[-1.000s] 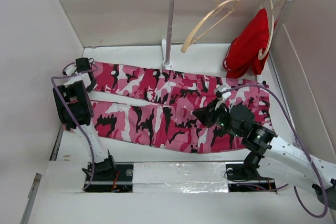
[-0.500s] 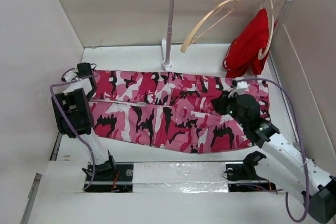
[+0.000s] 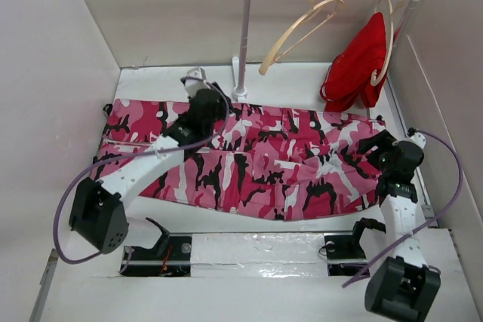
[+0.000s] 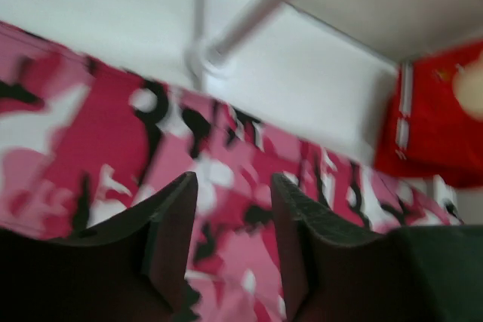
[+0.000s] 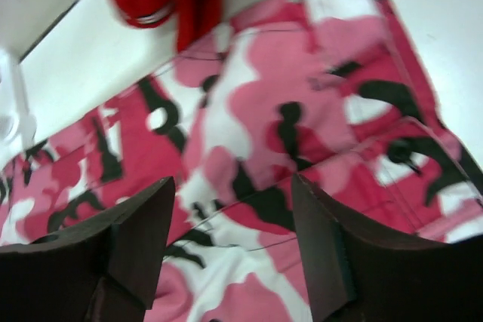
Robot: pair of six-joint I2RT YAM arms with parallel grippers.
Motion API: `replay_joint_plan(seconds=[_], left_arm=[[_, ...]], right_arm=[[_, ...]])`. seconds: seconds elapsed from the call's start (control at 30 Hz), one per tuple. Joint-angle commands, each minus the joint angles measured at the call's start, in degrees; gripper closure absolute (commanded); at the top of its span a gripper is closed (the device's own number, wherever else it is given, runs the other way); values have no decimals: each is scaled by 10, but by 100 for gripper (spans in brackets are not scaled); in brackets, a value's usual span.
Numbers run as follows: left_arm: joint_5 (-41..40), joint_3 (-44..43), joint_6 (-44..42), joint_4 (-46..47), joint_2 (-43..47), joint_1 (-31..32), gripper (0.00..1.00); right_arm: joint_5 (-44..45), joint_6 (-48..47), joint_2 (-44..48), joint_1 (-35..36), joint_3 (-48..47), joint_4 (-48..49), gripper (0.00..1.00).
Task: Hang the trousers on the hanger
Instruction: Flatten out the trousers at the center of the board.
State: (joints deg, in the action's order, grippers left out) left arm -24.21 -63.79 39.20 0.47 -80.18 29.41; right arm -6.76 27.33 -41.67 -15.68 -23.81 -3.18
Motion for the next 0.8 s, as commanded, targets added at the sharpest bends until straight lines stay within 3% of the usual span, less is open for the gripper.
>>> replay_joint_plan(seconds=[0.0, 0.07, 0.1, 0.27, 0.33, 0.47, 0.53, 0.57, 0.63, 0.67, 0.7, 0.77], left_arm=[[13, 81, -17, 96, 48, 68, 61], [22, 139, -32, 130, 66, 128, 78], [28, 160, -43, 170, 82, 150, 100], [-33, 222, -109, 220, 107, 311, 100], [-43, 237, -126, 224, 109, 336, 100], [-22, 261, -164, 257, 107, 369, 86], [-19, 266, -192, 261, 106, 378, 85], [-16, 275, -196, 263, 108, 384, 85], [4, 292, -197, 290, 126, 384, 85], [11, 298, -188, 292, 134, 384, 85], [25, 296, -182, 278, 150, 384, 85], [61, 315, -174, 290, 168, 384, 85]], right_arm=[[-137, 36, -22, -71, 17, 75, 26], [-160, 54, -41, -95, 30, 115, 20], [-156, 60, -47, -101, 30, 120, 11], [-76, 97, -106, -114, 16, 162, 2], [-56, 105, -135, -114, -4, 174, 2], [-54, 102, -219, -121, -67, 172, 3], [-93, 88, -259, -143, -99, 169, 11], [-92, 87, -269, -149, -103, 167, 20], [-63, 106, -294, -164, -101, 182, 73], [-64, 111, -306, -164, -90, 229, 92], [-69, 113, -318, -171, -86, 254, 97], [-72, 88, -357, -176, -111, 256, 85]])
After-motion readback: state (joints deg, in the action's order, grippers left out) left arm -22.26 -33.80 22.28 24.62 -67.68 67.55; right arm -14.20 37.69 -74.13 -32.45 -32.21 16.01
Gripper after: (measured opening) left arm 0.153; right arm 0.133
